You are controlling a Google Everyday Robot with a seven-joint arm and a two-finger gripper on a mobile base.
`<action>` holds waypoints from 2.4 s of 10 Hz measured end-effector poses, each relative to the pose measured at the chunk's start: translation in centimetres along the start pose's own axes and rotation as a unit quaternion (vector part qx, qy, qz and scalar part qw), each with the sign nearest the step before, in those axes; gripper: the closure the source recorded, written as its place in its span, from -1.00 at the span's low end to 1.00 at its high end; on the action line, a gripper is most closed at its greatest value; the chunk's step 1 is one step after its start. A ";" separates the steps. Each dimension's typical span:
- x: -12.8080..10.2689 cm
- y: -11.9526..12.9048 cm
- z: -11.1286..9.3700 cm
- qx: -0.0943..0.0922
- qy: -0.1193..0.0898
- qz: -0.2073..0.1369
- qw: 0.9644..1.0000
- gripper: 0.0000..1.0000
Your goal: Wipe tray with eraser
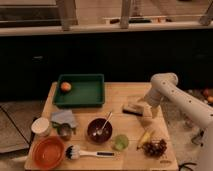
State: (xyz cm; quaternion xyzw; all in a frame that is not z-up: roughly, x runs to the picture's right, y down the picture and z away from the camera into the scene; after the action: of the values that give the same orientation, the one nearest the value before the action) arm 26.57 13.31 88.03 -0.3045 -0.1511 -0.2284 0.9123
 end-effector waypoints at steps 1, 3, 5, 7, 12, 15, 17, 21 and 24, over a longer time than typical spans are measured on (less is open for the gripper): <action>-1.2 -0.7 -0.1 0.000 -0.005 0.019 1.000 -0.60; -3.0 -1.7 0.3 -0.001 -0.014 0.048 0.999 -0.60; -4.4 -3.0 1.1 0.000 -0.023 0.075 0.997 -0.60; -4.9 -3.8 2.3 0.001 -0.031 0.094 0.995 -0.60; -4.4 -4.9 5.4 -0.015 -0.050 0.119 0.992 0.03; -4.3 -5.1 4.9 -0.014 -0.047 0.116 0.992 0.59; -4.2 -4.9 4.5 -0.015 -0.047 0.117 0.992 0.94; -3.7 -4.5 3.8 -0.030 -0.044 0.106 0.993 1.00; -3.7 -5.3 0.8 -0.056 -0.048 0.045 0.996 1.00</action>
State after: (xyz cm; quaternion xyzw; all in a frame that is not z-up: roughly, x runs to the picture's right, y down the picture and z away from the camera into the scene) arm 20.60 11.25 89.75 -0.3722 -0.1677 -0.1802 0.8949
